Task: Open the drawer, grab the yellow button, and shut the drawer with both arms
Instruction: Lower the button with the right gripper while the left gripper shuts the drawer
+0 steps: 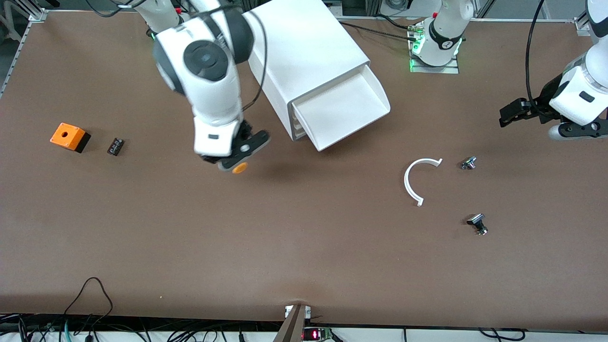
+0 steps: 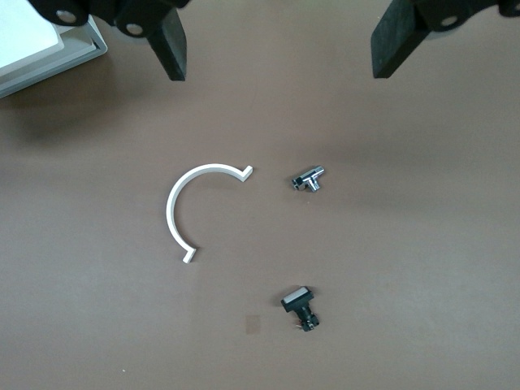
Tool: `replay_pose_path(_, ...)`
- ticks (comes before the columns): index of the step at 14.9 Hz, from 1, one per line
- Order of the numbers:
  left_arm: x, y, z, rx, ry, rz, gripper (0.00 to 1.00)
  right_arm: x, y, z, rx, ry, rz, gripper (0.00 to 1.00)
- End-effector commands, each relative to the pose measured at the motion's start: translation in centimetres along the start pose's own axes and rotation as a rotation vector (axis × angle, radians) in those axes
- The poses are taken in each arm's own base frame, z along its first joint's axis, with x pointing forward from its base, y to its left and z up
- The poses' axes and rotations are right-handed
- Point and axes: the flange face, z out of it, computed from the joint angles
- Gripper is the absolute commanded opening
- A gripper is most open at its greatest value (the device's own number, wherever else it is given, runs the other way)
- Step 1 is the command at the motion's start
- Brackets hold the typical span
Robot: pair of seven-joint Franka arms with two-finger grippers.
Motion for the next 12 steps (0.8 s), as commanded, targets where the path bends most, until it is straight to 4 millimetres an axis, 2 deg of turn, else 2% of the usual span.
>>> replay_pose_path(1,0.7,3.0,1.0,-0.022,-0.003,0.021,1.00,-3.2,2.8,2.0,0.025,-0.035,0.103,0.38)
replay_pose_path(2,1.3,4.2,2.7,-0.034,-0.008,0.006,1.00,-3.6,3.7,3.0,0.030,-0.048,0.142,0.38)
replay_pose_path(4,1.6,8.1,6.3,-0.058,0.026,-0.060,1.00,-4.9,5.1,5.4,0.034,-0.078,0.250,0.37)
replay_pose_path(6,1.5,11.4,9.0,-0.073,0.036,-0.128,1.00,-6.1,4.7,8.4,0.037,-0.108,0.358,0.37)
replay_pose_path(7,1.5,12.8,10.1,-0.084,0.042,-0.172,1.00,-6.9,5.2,10.1,0.036,-0.107,0.410,0.37)
replay_pose_path(10,1.7,17.0,13.7,-0.118,0.053,-0.306,1.00,-11.9,8.2,14.7,0.037,-0.051,0.461,0.37)
replay_pose_path(12,1.4,18.7,16.3,-0.138,0.058,-0.389,1.00,-14.2,9.3,16.9,0.045,-0.024,0.427,0.37)
